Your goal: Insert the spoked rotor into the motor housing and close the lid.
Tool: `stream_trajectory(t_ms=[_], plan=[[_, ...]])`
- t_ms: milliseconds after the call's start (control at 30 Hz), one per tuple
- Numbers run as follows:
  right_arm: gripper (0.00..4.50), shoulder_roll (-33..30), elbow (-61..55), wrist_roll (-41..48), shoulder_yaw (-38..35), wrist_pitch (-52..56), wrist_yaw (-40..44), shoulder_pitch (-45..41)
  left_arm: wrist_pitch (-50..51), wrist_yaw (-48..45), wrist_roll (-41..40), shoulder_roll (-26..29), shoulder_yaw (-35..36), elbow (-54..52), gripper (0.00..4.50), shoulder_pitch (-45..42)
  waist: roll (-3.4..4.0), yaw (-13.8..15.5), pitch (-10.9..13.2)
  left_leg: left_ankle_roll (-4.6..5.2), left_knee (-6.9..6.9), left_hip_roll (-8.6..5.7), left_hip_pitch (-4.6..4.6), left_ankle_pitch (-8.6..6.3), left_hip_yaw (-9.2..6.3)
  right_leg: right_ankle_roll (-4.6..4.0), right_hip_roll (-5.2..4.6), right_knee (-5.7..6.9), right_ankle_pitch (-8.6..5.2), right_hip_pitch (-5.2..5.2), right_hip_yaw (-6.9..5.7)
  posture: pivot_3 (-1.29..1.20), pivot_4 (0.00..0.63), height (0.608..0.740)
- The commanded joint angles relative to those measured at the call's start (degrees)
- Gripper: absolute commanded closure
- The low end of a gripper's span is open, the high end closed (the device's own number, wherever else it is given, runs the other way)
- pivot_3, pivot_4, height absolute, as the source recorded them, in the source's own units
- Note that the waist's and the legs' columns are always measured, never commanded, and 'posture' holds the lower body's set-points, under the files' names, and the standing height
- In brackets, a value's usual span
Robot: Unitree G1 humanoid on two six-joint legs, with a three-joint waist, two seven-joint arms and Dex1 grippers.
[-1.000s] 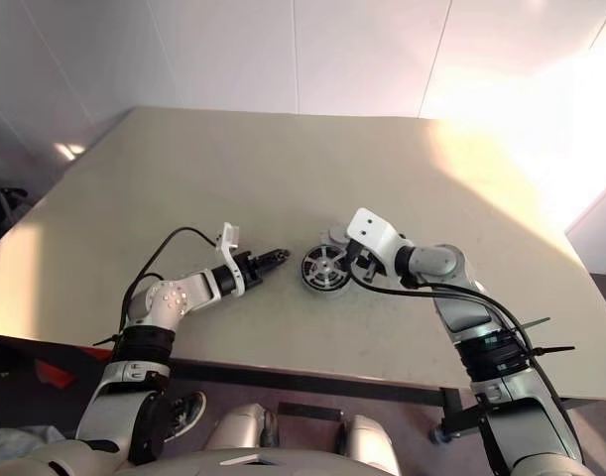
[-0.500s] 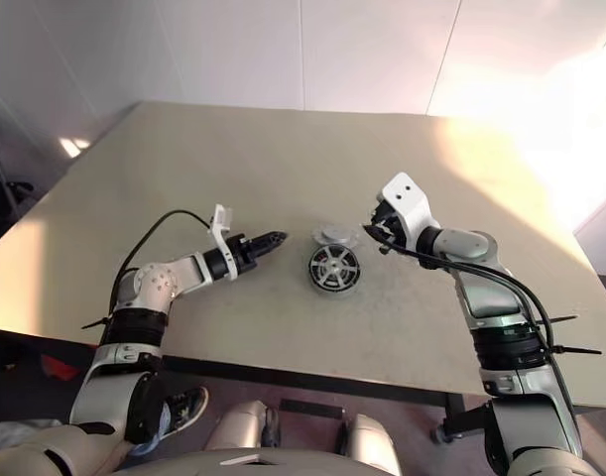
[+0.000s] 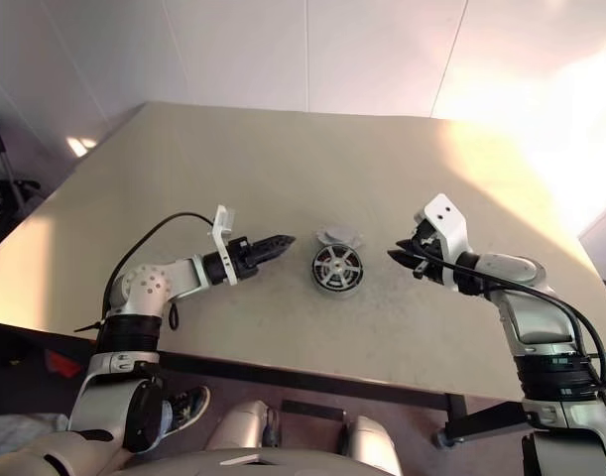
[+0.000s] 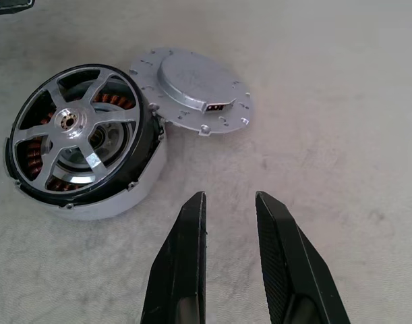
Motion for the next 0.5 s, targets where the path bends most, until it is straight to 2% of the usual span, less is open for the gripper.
stream_trajectory(t_ms=[33, 200, 500], plan=[[3.24, -0.32, 0.74, 0.78, -0.38, -0.89, -0.37, -3.56, -2.83, -1.22, 1.73, 1.33, -2.10, -3.38, 2.40, 0.09, 0.01, 0.01, 0.00, -0.01, 0.00, 0.00, 0.01, 0.00, 0.00, 0.00, 0.00, 0.00, 0.00, 0.01, 0.00, 0.00, 0.000, 0.740], [3.24, 0.36, 0.97, 0.55, -0.09, -1.57, -1.54, -2.23, -5.79, -2.15, 4.91, 2.90, -5.36, -4.32, 2.40, 2.04, 0.01, 0.10, -0.01, 0.00, -0.02, 0.00, 0.01, -0.02, 0.00, 0.02, 0.00, -0.04, -0.01, 0.03, 0.00, 0.00, 0.000, 0.740], [3.24, 0.48, 2.38, 0.10, 0.54, -2.40, -2.20, -3.72, -7.34, -3.88, 5.95, 3.57, -6.61, -2.75, 2.40, 0.76, 0.02, 0.09, -0.01, -0.01, -0.01, 0.00, -0.05, -0.01, 0.00, 0.02, 0.00, -0.02, -0.01, -0.03, 0.00, 0.00, 0.000, 0.740]])
